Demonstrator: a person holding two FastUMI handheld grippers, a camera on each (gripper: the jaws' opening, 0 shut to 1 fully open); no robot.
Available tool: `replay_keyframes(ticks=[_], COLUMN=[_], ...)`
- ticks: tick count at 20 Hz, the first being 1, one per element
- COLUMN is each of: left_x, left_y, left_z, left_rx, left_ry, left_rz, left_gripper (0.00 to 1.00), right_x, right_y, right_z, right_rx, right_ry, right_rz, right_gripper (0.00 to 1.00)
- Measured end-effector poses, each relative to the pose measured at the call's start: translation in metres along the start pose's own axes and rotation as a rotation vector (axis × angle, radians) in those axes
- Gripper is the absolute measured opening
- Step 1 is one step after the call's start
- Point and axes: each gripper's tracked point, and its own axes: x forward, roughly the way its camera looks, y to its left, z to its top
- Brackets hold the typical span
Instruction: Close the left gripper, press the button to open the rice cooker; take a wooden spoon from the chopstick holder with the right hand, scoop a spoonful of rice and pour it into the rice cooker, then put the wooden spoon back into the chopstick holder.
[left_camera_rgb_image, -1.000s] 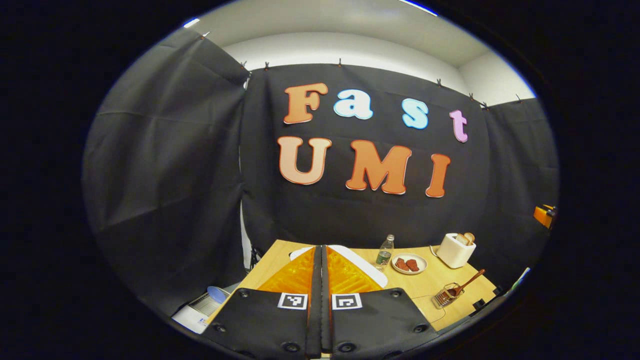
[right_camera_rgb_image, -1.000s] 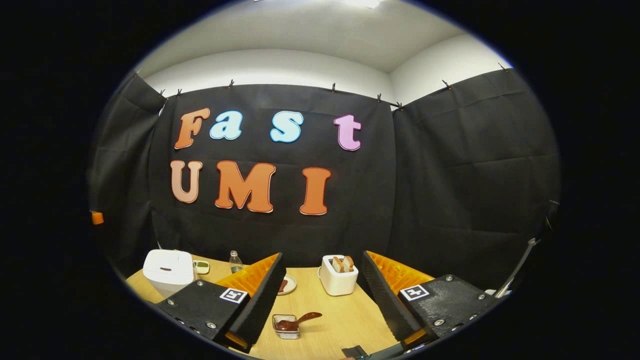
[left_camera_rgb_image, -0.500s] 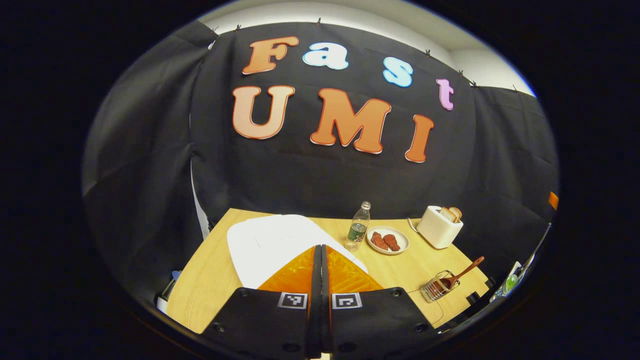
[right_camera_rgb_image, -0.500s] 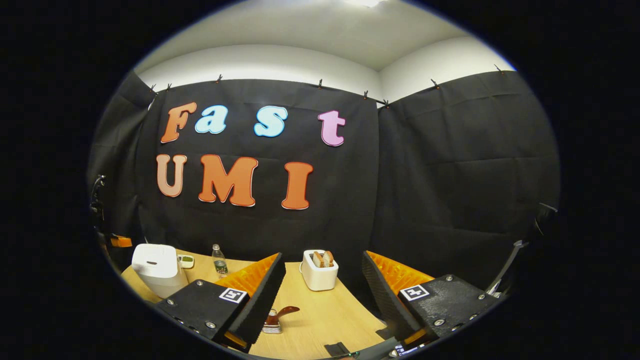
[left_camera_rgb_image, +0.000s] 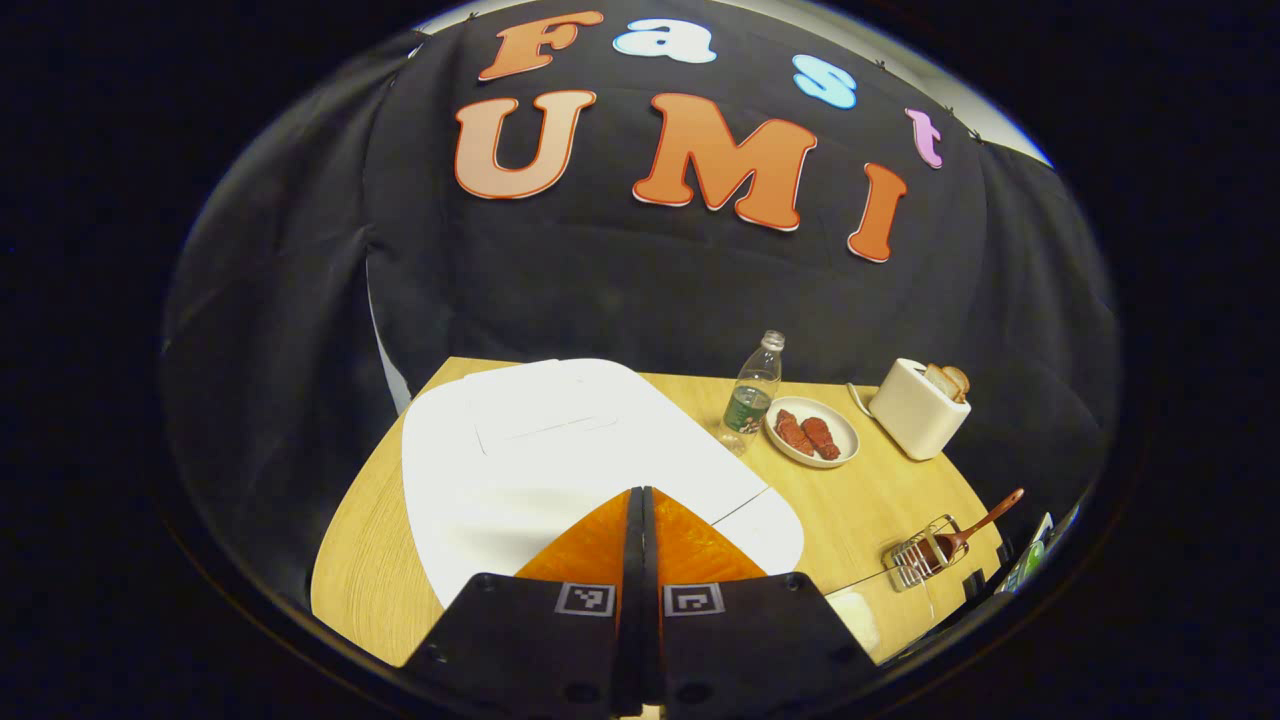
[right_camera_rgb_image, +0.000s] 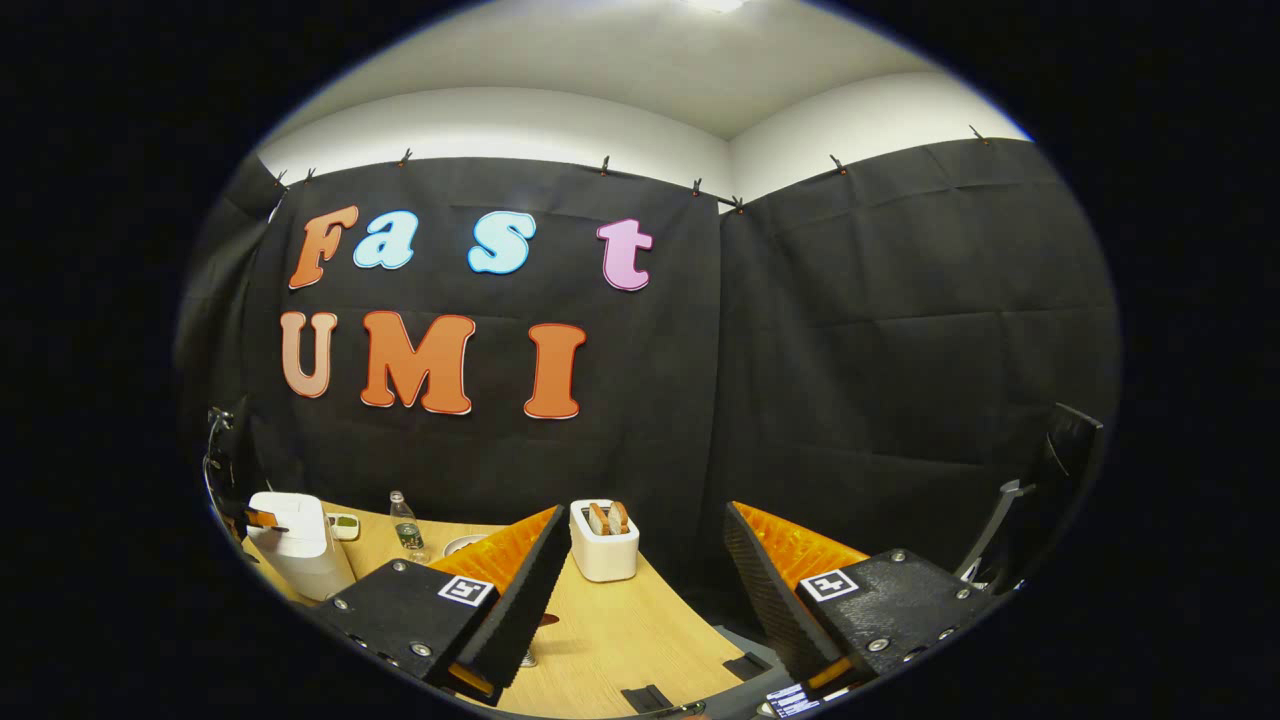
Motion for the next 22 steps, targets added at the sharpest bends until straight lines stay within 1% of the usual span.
replay_keyframes(ticks=[1,3,6,7,8,9,10,12,13,14,16,18,22], left_x=[0.004,0.007,0.007,0.005,0.003,0.007,0.006,-0.008,-0.020,-0.035,-0.061,-0.092,-0.143], left_y=[0.002,0.002,0.002,0.002,0.003,0.002,0.002,0.005,-0.003,-0.006,-0.007,-0.012,-0.009], left_z=[-0.004,0.000,-0.009,-0.016,-0.008,-0.011,-0.007,0.001,0.016,0.036,0.070,0.101,0.141], left_rx=[-0.005,-0.004,0.026,0.028,0.031,0.033,0.031,0.035,0.030,0.037,0.050,0.039,0.008], left_ry=[0.012,-0.001,0.020,0.047,0.019,0.038,0.024,0.016,-0.020,-0.075,-0.145,-0.227,-0.343], left_rz=[0.004,0.005,0.015,0.021,0.023,0.020,0.018,0.037,0.019,0.017,0.020,0.013,0.014], left_gripper=[0.04,0.05,0.05,0.05,0.05,0.05,0.05,0.05,0.04,0.04,0.05,0.04,0.04], right_x=[0.001,0.002,0.004,0.005,0.007,0.007,0.008,0.011,0.012,0.013,0.015,0.020,0.028], right_y=[-0.002,-0.005,-0.006,-0.006,-0.005,-0.003,0.000,0.001,0.002,0.003,0.009,0.017,0.033], right_z=[0.000,-0.005,-0.009,-0.009,-0.011,-0.011,-0.009,-0.009,-0.010,-0.011,-0.013,-0.015,-0.027], right_rx=[-0.001,-0.006,-0.018,-0.019,-0.016,-0.011,-0.008,-0.003,0.000,0.003,0.013,0.022,0.046], right_ry=[0.001,0.009,0.019,0.018,0.020,0.021,0.017,0.013,0.014,0.015,0.015,0.015,0.026], right_rz=[-0.006,-0.015,-0.023,-0.028,-0.027,-0.019,-0.011,-0.007,-0.007,-0.004,0.010,0.027,0.065], right_gripper=[0.96,0.96,0.96,0.96,0.96,0.96,0.96,0.96,0.96,0.96,0.96,0.95,0.95])
